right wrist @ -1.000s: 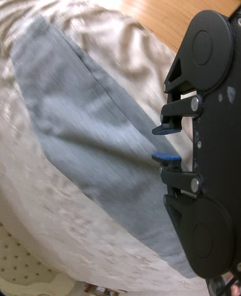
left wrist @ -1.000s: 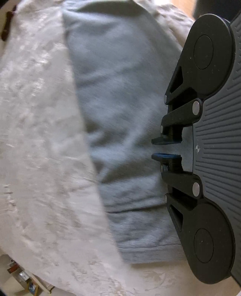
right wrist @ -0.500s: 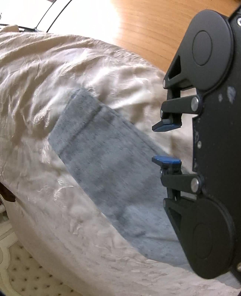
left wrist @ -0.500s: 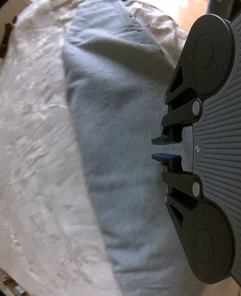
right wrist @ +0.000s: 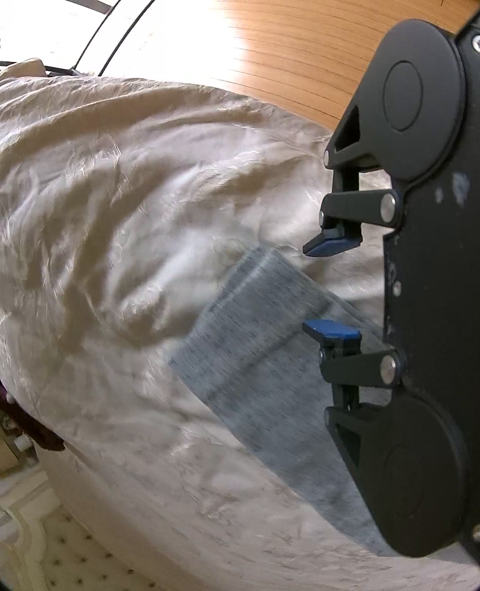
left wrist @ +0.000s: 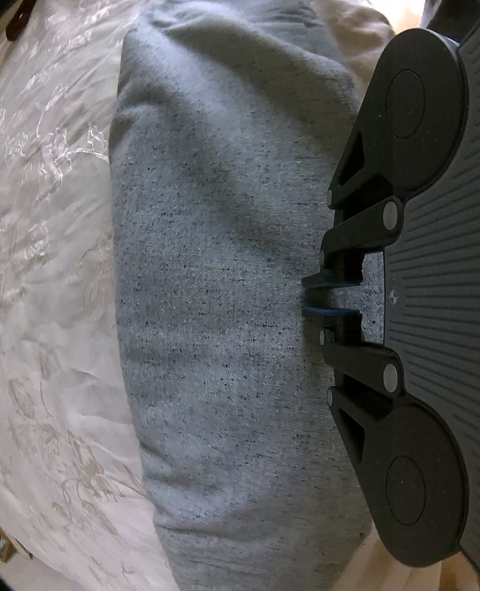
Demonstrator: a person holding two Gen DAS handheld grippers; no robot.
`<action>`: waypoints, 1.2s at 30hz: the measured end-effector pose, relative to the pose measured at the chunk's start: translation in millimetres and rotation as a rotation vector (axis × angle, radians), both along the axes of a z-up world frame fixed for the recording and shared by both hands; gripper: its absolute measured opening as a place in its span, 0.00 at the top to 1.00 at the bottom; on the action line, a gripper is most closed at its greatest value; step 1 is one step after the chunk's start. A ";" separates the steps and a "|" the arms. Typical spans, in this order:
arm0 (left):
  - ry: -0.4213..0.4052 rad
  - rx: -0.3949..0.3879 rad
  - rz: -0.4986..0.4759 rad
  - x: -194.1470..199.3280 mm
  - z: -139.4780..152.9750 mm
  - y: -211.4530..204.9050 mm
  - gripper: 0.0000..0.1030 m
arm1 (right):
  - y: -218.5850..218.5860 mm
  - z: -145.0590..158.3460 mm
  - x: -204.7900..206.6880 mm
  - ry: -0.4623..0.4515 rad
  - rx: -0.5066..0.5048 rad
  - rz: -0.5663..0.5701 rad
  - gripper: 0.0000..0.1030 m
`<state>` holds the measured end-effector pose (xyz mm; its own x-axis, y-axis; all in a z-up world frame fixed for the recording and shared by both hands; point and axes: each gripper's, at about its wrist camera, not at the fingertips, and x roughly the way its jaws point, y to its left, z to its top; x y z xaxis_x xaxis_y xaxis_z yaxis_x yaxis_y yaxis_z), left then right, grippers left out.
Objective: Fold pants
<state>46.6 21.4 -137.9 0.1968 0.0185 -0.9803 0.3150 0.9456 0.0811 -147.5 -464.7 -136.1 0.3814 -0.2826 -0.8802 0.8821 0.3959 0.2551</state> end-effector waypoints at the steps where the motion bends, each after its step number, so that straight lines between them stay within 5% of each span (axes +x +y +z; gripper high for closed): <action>1: -0.002 0.006 0.000 0.7 -0.3 -0.2 0.90 | -3.9 -1.3 0.0 -0.006 0.008 0.002 0.61; 5: -0.007 0.020 0.000 -0.1 -0.4 -8.0 0.90 | -8.9 -2.2 2.0 -0.033 0.025 0.029 0.70; 7: -0.010 0.020 0.005 -2.1 1.8 -7.8 0.90 | -10.1 -1.6 5.2 -0.027 0.010 0.048 0.94; 15: -0.034 0.002 0.019 -7.0 12.5 -6.6 0.90 | -7.1 23.0 10.2 0.064 -0.147 0.159 0.96; 21: -0.034 -0.008 0.022 -11.4 9.9 -7.2 0.90 | -10.5 15.1 20.7 0.130 -0.145 0.216 0.96; 27: 0.005 0.003 -0.001 -12.9 -0.9 -3.9 0.89 | -11.1 17.7 23.2 0.213 -0.160 0.202 0.82; 31: -0.018 -0.033 0.032 -6.8 14.3 1.5 0.90 | 2.1 50.9 31.5 0.111 -0.271 0.242 0.65; 36: -0.058 -0.071 0.076 12.5 33.1 7.1 0.89 | 37.8 75.2 87.2 -0.031 -0.285 0.490 0.53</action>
<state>59.1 28.5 -104.9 0.2541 -0.0334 -0.9666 0.2388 0.9706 0.0292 -60.3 -426.8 -60.9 0.5522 -0.2906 -0.7814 0.5718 0.8141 0.1014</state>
